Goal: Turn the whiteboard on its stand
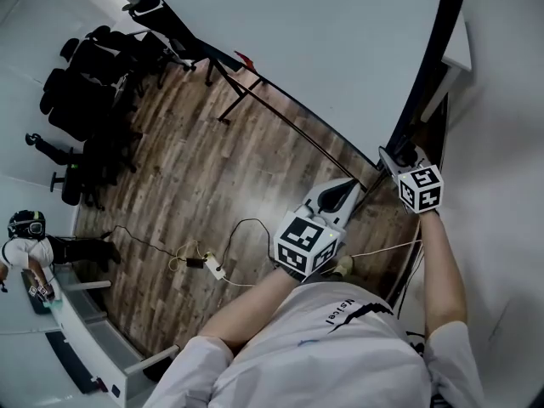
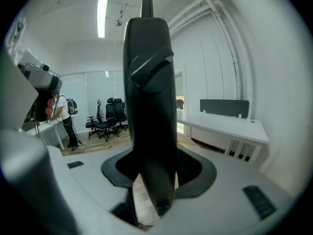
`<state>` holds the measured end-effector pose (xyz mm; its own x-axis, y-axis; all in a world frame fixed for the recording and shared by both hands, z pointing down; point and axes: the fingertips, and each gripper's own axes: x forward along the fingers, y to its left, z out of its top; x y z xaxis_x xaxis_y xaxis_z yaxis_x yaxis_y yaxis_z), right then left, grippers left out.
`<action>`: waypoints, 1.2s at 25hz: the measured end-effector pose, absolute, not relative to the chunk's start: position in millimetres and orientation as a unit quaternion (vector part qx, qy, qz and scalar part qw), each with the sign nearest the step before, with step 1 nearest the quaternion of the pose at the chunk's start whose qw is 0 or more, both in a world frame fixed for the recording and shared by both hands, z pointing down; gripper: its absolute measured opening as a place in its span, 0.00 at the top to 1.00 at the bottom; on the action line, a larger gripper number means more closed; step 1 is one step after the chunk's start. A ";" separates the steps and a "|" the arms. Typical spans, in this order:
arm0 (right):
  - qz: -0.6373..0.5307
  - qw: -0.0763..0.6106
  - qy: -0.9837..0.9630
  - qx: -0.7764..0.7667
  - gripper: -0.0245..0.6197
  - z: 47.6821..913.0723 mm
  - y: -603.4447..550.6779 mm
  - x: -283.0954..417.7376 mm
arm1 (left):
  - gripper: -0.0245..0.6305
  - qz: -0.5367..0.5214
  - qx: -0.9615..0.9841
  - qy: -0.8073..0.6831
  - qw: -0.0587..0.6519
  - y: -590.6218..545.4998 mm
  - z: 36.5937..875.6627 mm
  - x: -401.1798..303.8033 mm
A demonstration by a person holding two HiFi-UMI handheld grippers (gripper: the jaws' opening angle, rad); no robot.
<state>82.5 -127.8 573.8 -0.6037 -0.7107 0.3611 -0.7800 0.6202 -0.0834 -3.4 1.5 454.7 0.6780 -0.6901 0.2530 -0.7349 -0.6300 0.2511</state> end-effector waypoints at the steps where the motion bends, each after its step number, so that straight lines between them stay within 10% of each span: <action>1: 0.117 0.149 -0.887 0.422 0.67 575.7 -123.2 83.8 | 0.95 0.067 0.901 -0.393 0.168 3.2 455.8 -5.5; 30: 0.185 0.115 -0.837 0.501 0.65 559.8 6.3 148.2 | 0.95 0.071 0.886 -0.414 0.197 80.2 452.4 -48.3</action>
